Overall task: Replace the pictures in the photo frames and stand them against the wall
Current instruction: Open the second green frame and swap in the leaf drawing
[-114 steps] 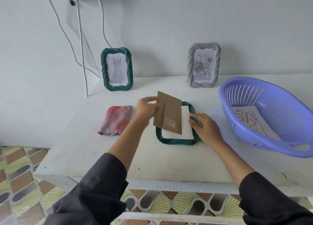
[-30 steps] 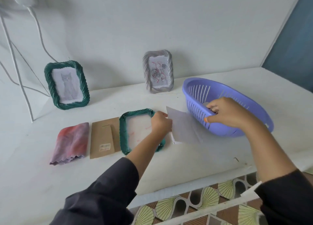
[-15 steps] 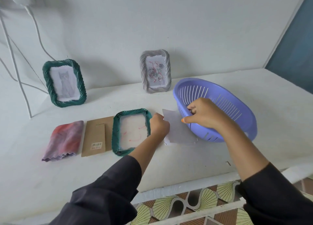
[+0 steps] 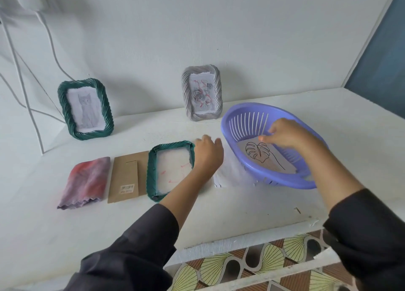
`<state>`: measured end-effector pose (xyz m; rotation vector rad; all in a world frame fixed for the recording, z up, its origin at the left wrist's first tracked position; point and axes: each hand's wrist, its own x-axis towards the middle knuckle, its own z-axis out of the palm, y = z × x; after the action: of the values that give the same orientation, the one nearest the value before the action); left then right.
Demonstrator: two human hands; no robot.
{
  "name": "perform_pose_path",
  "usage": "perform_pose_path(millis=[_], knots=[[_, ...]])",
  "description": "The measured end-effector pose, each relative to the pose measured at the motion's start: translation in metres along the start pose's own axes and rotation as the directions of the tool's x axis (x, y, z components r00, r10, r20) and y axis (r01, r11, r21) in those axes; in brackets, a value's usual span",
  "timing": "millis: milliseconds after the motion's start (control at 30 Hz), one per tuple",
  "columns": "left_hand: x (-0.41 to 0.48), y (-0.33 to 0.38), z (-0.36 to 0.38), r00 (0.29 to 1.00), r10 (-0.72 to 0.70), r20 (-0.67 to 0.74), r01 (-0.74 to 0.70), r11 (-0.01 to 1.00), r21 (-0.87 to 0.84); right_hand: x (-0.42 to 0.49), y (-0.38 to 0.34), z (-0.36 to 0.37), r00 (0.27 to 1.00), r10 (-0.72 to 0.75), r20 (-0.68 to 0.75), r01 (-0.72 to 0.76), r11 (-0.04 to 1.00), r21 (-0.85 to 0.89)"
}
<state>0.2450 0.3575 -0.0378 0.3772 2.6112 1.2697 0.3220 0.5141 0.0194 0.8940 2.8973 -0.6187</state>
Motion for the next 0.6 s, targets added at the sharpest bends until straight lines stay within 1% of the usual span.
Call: perform_pose_path(millis=[33, 67, 100, 133, 200, 267, 367, 500, 600], knots=[[0.000, 0.006, -0.002, 1.000, 0.022, -0.002, -0.022, 0.997, -0.072, 0.005, 0.004, 0.000, 0.999, 0.053, 0.014, -0.052, 0.997, -0.056], [0.001, 0.012, -0.004, 0.999, 0.047, 0.012, -0.045, 0.990, -0.131, 0.009, 0.006, 0.002, 0.992, 0.112, 0.057, -0.105, 0.989, -0.105], [0.002, 0.018, -0.004, 0.997, 0.071, 0.043, -0.063, 0.984, -0.169, 0.011, 0.006, 0.005, 0.979, 0.169, 0.116, -0.149, 0.976, -0.161], [0.003, 0.022, -0.003, 0.992, 0.093, 0.087, -0.076, 0.980, -0.184, 0.012, 0.004, 0.008, 0.963, 0.204, 0.174, -0.163, 0.961, -0.224], [0.001, 0.027, -0.002, 0.975, 0.126, 0.182, -0.098, 0.983, -0.154, 0.016, 0.005, 0.017, 0.926, 0.264, 0.271, -0.162, 0.924, -0.345], [0.001, 0.026, -0.001, 0.964, 0.147, 0.220, -0.125, 0.986, -0.108, 0.017, 0.005, 0.024, 0.907, 0.304, 0.290, -0.179, 0.904, -0.389], [0.001, 0.023, -0.002, 0.963, 0.166, 0.213, -0.141, 0.982, -0.127, 0.020, 0.009, 0.028, 0.900, 0.338, 0.275, -0.219, 0.896, -0.386], [0.002, 0.022, -0.003, 0.959, 0.172, 0.227, -0.145, 0.981, -0.131, 0.027, 0.016, 0.030, 0.941, 0.317, 0.120, -0.245, 0.881, -0.406], [0.002, 0.023, -0.003, 0.955, 0.169, 0.244, -0.141, 0.982, -0.130, 0.028, 0.018, 0.030, 0.950, 0.303, 0.075, -0.245, 0.874, -0.419]])
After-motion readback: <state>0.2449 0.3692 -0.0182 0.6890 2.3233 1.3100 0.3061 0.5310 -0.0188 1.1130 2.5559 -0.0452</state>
